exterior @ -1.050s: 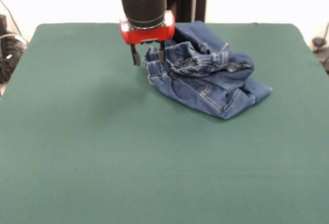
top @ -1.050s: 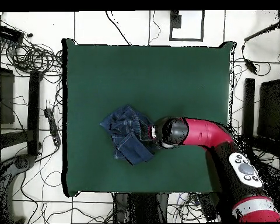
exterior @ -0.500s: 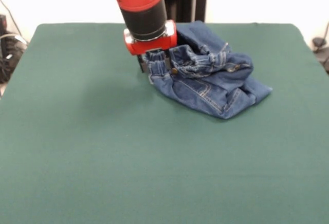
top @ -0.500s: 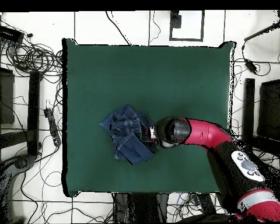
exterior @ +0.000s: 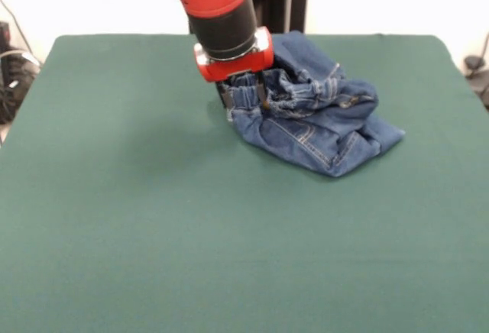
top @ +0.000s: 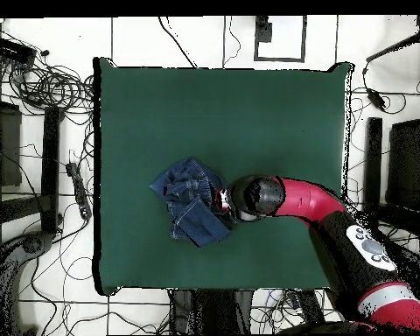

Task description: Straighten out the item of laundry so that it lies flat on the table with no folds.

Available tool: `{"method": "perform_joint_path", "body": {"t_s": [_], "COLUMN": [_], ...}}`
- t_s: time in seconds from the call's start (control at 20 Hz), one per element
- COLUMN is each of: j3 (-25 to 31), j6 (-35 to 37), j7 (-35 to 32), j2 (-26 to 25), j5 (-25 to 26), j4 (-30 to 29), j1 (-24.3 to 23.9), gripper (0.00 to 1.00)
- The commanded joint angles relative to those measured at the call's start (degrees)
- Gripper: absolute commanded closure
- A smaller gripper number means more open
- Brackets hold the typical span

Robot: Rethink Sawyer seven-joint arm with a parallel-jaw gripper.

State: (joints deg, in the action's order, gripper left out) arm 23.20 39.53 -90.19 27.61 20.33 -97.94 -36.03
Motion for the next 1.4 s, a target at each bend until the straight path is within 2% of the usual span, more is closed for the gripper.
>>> {"method": "perform_joint_path", "body": {"t_s": [0.05,0.45,0.7,1.2,1.4], "j3": [9.19,8.67,9.23,9.54,9.37], "j6": [6.08,1.15,1.42,2.94,2.40], "j7": [5.25,3.79,3.45,3.22,3.32], "j2": [-2.10,2.39,2.89,3.07,0.56], "j5": [-3.01,0.71,-0.05,-0.68,-0.26], "j4": [-5.00,-5.81,-6.94,-7.38,-7.29], "j1": [1.29,2.19,1.66,1.59,1.53], "gripper": [0.00,0.00,0.00,0.00,0.00]}}
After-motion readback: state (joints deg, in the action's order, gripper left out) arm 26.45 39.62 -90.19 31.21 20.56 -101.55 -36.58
